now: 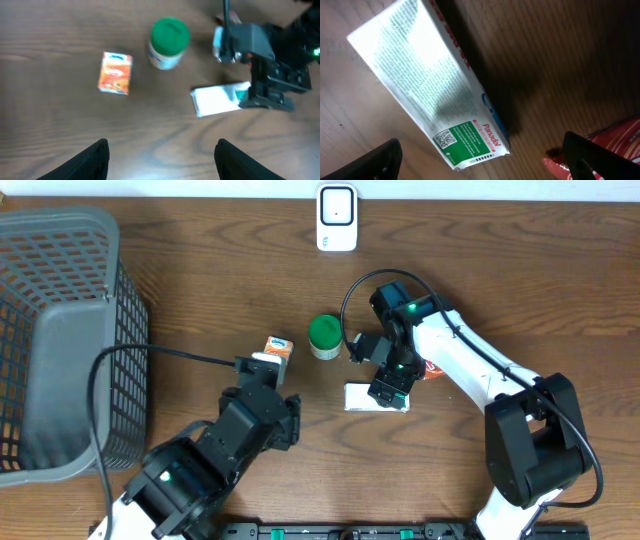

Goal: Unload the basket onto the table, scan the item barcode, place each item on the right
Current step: 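Lower the right gripper onto the white Panadol box and grasp it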

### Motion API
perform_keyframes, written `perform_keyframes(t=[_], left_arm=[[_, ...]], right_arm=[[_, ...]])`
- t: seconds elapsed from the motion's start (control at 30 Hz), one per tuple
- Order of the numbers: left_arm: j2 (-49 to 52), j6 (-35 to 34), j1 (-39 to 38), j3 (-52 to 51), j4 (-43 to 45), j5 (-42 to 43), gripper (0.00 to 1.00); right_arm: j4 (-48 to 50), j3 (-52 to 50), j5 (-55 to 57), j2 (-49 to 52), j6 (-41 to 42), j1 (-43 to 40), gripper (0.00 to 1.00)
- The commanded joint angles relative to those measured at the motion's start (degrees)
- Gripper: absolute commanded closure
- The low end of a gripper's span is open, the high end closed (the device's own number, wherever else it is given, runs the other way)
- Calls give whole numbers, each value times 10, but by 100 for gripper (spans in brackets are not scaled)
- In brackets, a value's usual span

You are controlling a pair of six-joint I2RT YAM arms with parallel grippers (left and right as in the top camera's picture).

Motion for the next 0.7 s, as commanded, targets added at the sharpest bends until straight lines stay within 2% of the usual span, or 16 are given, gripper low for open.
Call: perform_keyframes(t=[0.0,0.23,0.67], left_arm=[[-42,5,1,0,-3,-59,32],[-110,6,1,0,-11,-72,31],[-114,5,1,0,-56,-76,31]], right_arm=[[6,-17,7,-10,-7,-3,2],[54,-68,9,-10,-7,-3,1],[90,-87,9,-10,-7,-3,1]])
